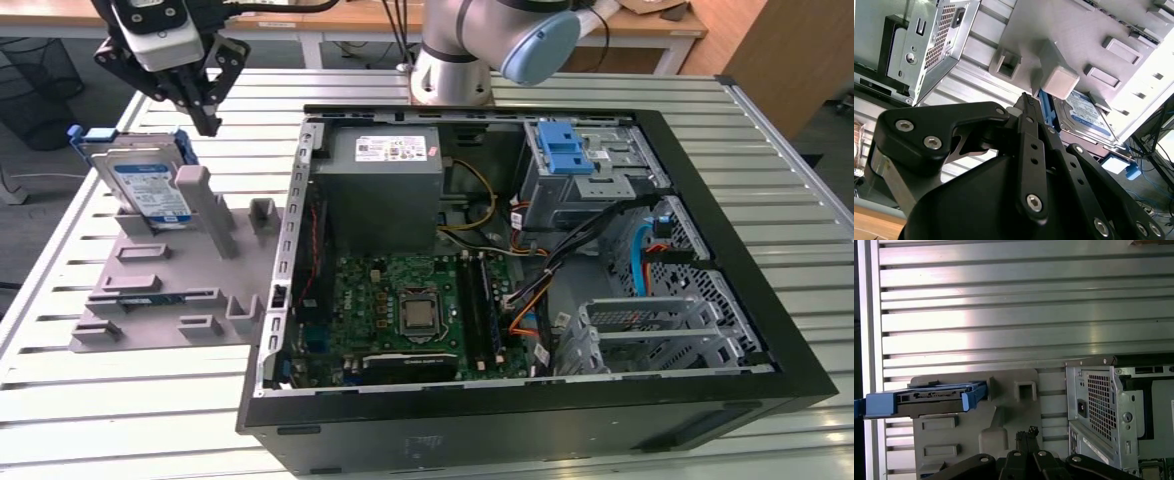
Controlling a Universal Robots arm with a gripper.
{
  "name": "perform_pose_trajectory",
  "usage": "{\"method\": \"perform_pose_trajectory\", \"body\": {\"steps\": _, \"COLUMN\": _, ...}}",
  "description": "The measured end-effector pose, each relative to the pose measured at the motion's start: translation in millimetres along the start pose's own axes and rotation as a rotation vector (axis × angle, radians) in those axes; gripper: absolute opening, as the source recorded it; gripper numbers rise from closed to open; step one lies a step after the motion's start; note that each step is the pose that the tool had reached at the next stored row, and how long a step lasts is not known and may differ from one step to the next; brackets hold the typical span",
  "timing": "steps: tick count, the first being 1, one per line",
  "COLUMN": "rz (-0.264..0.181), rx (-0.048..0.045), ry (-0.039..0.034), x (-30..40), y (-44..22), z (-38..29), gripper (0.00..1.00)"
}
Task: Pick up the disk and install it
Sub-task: 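Reach for the disk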
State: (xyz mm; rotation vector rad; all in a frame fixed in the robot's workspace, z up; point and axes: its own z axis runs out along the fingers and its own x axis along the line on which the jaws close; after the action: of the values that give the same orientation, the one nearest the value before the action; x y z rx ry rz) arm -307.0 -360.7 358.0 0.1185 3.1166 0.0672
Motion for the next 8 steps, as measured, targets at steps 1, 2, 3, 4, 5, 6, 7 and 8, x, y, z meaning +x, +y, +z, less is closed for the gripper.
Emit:
{"method": "perform_pose_trajectory", "body": {"steps": 1, "rz": 0.000, "rx": 0.0000, "ry": 0.0001, "x": 0.2, "y": 0.0, "z": 0.1, "gripper": 0.11}}
{"method": "perform_pose_trajectory", "body": {"steps": 2, "rz": 0.000, "rx": -0.0001, "ry": 0.0000, "x": 0.8, "y": -0.1, "z": 0.2, "gripper": 0.11}}
{"method": "perform_pose_trajectory", "body": {"steps": 3, "rz": 0.000, "rx": -0.0001, "ry": 0.0000, "x": 1.6, "y": -0.1, "z": 0.3, "gripper": 0.11}}
{"method": "perform_pose_trajectory", "body": {"steps": 4, "rz": 0.000, "rx": -0.0001, "ry": 0.0000, "x": 3.1, "y": 0.0, "z": 0.4, "gripper": 0.11}}
{"method": "perform_pose_trajectory", "body": {"steps": 5, "rz": 0.000, "rx": 0.0000, "ry": 0.0001, "x": 5.4, "y": 0.5, "z": 0.4, "gripper": 0.11}}
{"method": "perform_pose_trajectory", "body": {"steps": 6, "rz": 0.000, "rx": 0.0000, "ry": 0.0000, "x": 7.4, "y": 1.2, "z": 0.5, "gripper": 0.11}}
{"method": "perform_pose_trajectory", "body": {"steps": 7, "rz": 0.000, "rx": 0.0001, "ry": 0.0000, "x": 9.3, "y": 2.3, "z": 0.6, "gripper": 0.11}}
{"method": "perform_pose_trajectory", "body": {"steps": 8, "rz": 0.000, "rx": 0.0001, "ry": 0.0000, "x": 11.4, "y": 3.5, "z": 0.6, "gripper": 0.11}}
